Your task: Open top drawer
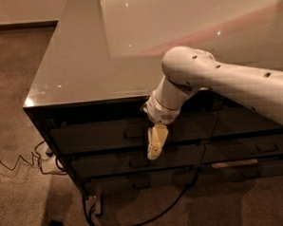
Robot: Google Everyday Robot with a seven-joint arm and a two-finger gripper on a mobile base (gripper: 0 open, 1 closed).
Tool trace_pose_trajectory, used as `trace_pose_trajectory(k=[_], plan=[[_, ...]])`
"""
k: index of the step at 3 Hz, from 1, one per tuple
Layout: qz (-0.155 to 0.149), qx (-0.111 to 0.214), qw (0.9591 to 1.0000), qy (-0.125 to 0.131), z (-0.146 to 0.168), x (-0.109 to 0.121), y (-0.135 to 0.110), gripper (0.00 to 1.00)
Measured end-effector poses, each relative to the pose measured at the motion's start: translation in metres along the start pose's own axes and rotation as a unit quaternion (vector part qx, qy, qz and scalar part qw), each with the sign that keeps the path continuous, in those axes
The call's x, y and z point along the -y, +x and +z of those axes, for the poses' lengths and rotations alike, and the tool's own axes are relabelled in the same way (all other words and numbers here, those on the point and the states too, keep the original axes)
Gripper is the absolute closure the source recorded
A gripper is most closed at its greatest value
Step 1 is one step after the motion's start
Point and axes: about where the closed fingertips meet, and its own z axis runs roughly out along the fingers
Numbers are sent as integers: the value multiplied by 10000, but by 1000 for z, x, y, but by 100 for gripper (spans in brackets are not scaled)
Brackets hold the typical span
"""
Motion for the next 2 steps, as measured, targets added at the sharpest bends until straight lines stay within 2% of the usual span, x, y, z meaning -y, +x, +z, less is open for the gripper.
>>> trace_pose_trajectory(k=[1,2], plan=[[-21,-3,10000,-8,1,-1,-1,0],[66,-123,9998,-119,20,6,7,0]])
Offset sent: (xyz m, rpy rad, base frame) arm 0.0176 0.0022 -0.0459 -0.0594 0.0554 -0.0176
